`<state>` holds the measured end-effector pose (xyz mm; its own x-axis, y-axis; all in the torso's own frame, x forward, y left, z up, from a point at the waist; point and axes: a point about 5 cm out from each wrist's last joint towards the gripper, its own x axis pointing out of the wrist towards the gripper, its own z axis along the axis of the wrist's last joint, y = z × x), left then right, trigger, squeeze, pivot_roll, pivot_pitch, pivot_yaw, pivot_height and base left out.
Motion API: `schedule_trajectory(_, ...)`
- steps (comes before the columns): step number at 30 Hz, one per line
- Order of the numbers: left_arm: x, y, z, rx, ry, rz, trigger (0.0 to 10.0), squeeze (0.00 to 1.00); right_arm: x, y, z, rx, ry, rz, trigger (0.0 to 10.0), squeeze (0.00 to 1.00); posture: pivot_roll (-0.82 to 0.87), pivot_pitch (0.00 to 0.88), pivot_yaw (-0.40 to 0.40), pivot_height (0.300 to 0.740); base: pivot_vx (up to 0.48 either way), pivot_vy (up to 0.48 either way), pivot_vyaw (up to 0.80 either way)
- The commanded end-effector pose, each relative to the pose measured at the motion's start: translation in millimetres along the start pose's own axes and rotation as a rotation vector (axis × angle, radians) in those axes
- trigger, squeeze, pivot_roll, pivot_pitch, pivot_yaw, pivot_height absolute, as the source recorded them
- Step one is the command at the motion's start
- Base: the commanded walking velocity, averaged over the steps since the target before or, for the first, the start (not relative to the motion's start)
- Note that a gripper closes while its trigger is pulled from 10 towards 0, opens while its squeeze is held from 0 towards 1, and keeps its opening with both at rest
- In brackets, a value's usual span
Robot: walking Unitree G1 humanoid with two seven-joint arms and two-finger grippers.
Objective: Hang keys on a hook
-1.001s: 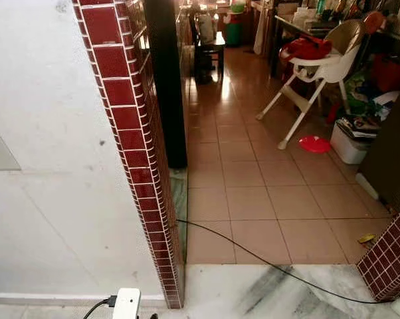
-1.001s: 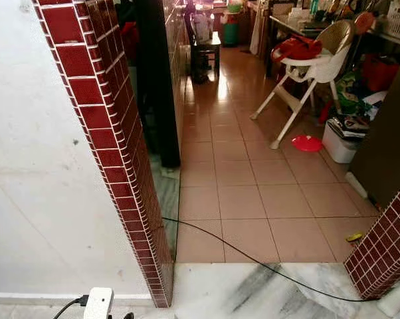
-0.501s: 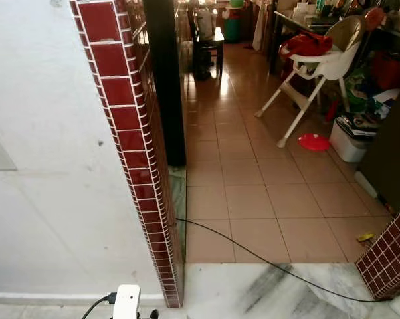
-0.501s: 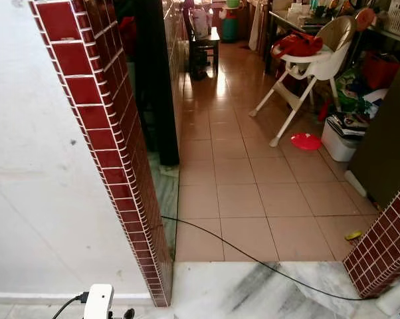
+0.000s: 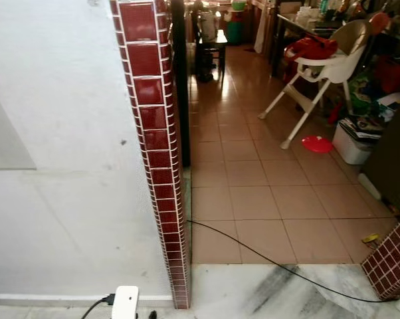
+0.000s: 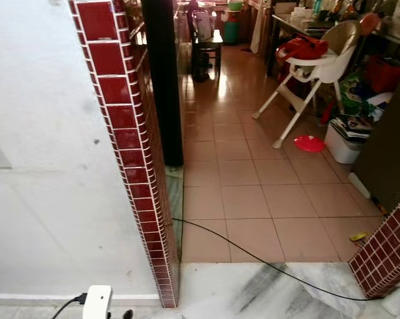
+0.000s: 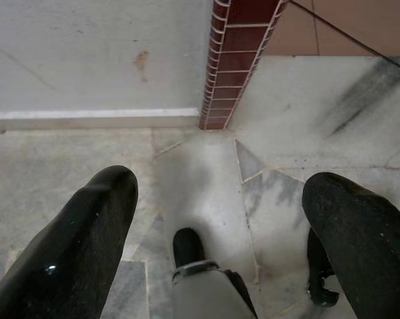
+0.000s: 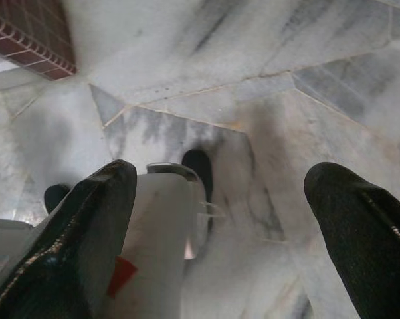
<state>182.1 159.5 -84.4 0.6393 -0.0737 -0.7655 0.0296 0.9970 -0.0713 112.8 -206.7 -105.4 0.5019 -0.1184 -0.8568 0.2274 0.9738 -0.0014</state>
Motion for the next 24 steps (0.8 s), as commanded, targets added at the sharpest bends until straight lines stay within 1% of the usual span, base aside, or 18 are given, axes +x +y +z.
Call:
schedule_trajectory(1,-0.5,4.2,0,0.005,0.004,0.016,10.0,0.00,-0.9,-2.7,-4,0.010,0.022,-0.014,10.0,0.00,-0.06,0.000,0.027,0.740,0.000,0.000,0.00)
schedule_trajectory(3,-0.5,4.1,0,0.003,0.004,0.015,10.0,0.00,-0.9,-2.9,-5,0.011,0.026,-0.016,10.0,0.00,-0.06,0.000,0.027,0.740,0.000,0.000,0.00)
schedule_trajectory(6,-0.6,3.6,-1,0.000,0.005,0.013,10.0,0.00,-1.5,-5.9,-8,0.025,0.060,-0.031,10.0,0.00,-0.06,0.000,0.027,0.740,0.000,0.000,0.00)
schedule_trajectory(9,-1.0,4.4,-2,-0.001,0.007,0.010,10.0,0.00,-1.8,-6.9,-9,-0.008,0.061,-0.036,10.0,0.00,-0.06,0.000,0.026,0.740,0.000,0.000,0.00)
schedule_trajectory(12,-1.2,5.0,-2,-0.004,0.008,0.011,10.0,0.00,-1.8,-6.6,-9,-0.017,0.065,-0.032,10.0,0.00,-0.06,0.000,0.026,0.740,0.000,0.000,0.00)
schedule_trajectory(19,-3.5,9.4,-6,0.020,0.004,-0.013,10.0,0.00,-2.0,-6.1,-8,-0.035,0.048,-0.023,10.0,0.00,-0.07,0.000,0.012,0.740,0.000,0.000,0.00)
schedule_trajectory(20,-6.4,13.3,-15,0.041,0.042,-0.008,10.0,0.00,-1.9,-8.2,-7,-0.032,0.044,-0.031,10.0,0.00,-0.06,0.000,-0.009,0.740,0.000,0.000,0.00)
schedule_trajectory(23,-10.8,18.8,-27,0.039,0.082,0.012,10.0,0.00,-1.2,-10.7,-4,-0.050,0.046,-0.025,10.0,0.00,-0.04,0.000,-0.025,0.740,0.000,0.000,0.00)
schedule_trajectory(24,-10.8,18.8,-27,0.039,0.082,0.012,10.0,0.00,-1.2,-10.7,-4,-0.050,0.046,-0.025,10.0,0.00,-0.04,0.000,-0.025,0.740,0.000,0.000,0.00)
